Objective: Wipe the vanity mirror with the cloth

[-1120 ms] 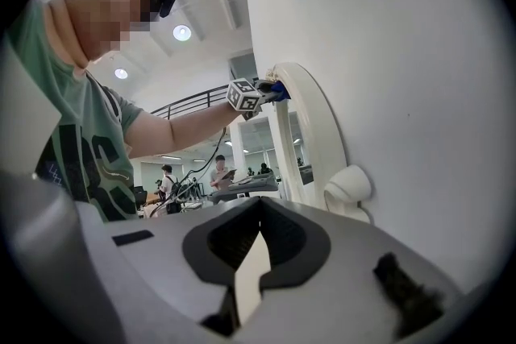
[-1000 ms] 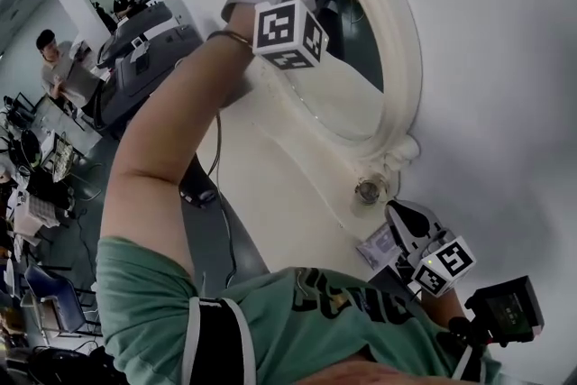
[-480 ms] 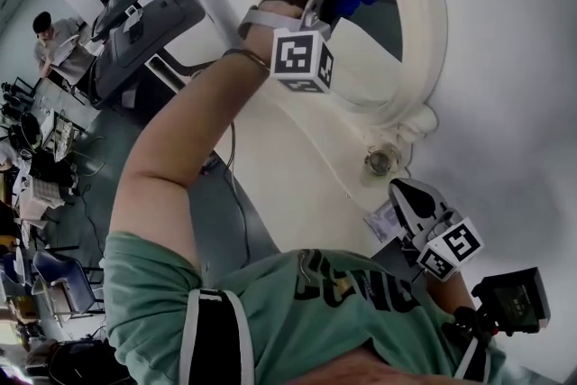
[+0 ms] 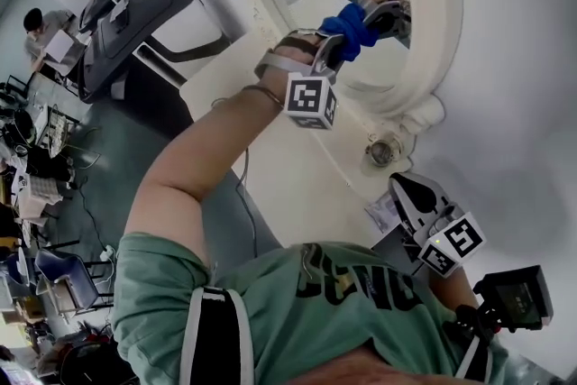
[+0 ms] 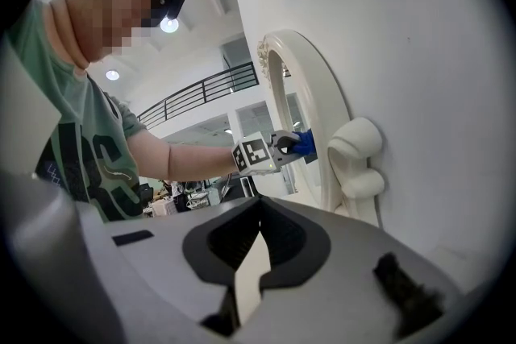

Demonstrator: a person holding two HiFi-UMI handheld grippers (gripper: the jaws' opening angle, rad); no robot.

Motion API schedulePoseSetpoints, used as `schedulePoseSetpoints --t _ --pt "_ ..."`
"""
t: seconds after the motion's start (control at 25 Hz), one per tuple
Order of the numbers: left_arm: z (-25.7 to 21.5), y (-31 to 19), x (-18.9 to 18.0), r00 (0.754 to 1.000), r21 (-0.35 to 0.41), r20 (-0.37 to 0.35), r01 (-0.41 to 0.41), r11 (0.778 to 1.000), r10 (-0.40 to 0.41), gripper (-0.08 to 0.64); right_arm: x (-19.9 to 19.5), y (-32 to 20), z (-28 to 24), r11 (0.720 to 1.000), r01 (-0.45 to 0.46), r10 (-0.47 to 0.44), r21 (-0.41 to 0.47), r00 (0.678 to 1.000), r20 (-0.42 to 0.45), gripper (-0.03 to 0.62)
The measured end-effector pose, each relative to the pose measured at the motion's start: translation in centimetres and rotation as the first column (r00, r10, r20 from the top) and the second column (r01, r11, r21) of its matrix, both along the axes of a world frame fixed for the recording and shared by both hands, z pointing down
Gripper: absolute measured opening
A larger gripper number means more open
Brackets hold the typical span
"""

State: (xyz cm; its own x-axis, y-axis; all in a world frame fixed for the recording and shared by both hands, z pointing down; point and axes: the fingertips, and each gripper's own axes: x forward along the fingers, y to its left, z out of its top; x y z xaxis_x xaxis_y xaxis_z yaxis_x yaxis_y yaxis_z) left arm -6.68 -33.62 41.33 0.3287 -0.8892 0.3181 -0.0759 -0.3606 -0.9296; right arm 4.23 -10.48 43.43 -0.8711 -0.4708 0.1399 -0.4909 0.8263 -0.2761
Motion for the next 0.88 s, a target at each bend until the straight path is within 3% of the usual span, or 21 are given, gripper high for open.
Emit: schedulePoseSetpoints --t 0.16,0.32,0.72,0.88 --pt "7.4 1.9 1.1 0.997 -0.134 0.064 -0.044 0.99 0.052 0.057 0.0 0.1 0.0 1.0 -0.009 0.009 -0.015 1.0 -0.009 0.012" --pt "13.4 3.7 2.1 0.981 -0.219 0.142 -0.101 0.971 0.134 0.056 0.0 0.0 0.0 0.999 -0.019 0.019 -0.028 1.0 -0.015 0.012" --pt "15.6 3.6 2.1 0.936 -0.237 0.283 -0.142 0.961 0.208 0.051 0.4 -0.1 0.2 1.0 -0.021 0.021 -0.011 1.0 -0.003 0.012" --pt "16.3 3.3 1.9 0.933 -0.298 0.279 -0.139 0.944 0.225 0.053 0.1 -0.3 -0.3 1.0 -0.016 0.016 0.022 1.0 0.003 0.012"
